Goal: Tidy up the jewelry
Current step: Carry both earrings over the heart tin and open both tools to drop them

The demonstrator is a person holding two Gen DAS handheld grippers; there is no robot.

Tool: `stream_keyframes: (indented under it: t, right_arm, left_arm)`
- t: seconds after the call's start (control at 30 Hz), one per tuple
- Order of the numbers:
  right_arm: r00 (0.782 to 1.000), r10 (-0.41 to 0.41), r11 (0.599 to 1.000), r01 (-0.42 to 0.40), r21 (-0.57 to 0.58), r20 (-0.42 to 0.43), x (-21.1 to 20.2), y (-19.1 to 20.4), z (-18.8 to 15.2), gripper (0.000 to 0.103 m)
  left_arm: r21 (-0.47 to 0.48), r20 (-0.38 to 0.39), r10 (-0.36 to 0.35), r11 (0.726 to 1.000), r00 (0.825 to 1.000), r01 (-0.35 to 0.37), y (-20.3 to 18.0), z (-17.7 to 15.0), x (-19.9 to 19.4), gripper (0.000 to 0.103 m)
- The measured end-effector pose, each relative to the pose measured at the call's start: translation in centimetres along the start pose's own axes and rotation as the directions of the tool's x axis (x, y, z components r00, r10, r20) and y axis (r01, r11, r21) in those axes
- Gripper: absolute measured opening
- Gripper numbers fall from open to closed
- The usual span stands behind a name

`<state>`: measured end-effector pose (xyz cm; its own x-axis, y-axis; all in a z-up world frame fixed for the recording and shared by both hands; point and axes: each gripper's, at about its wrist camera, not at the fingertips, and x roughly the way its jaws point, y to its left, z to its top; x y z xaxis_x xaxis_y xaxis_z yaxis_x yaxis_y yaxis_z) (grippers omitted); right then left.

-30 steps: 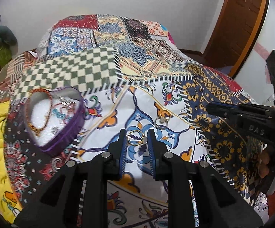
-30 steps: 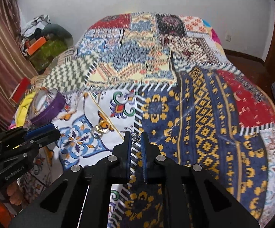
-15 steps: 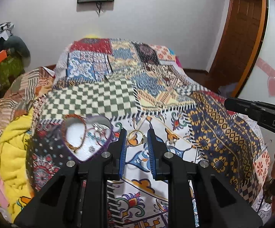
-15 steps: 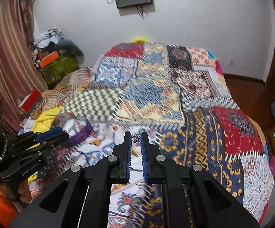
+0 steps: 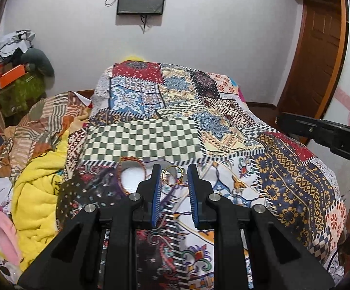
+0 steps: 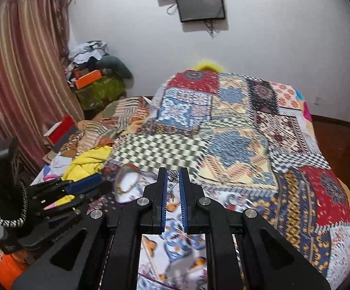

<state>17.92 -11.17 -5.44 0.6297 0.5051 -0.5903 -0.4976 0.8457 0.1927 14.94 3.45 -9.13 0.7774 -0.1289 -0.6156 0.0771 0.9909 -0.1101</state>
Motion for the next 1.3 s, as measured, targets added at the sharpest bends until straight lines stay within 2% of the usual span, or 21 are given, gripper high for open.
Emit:
stream_keyframes:
  t: [0.3,0.63,1.3]
  right_arm:
    - [0.999,0.045,0.999,-0.046,-0.026,-0.032,2.8,2.8,0.5,0.009]
    - [0.990,0.081,0.995,-0.086,-0.045,-0.116,7.1,4.5,0.0,0.009]
    - [0.963,0.102,0.992,-0.117,-0.046,-0.249,13.7,4.0,-2.0,0.009]
  left_arm:
    - [-0.049,0.003,0.030,0.998,1.000,-0.030,3.2,-0.2,0.5,0.020]
    - [-0.110,-0.039,0.036,0.993,0.999,-0.040,6.3,-0.9,3.4,0.020]
    - [-0.126,-0.112,-0.003,0.992,0.994,-0.011,7.3,-1.1,8.7,0.020]
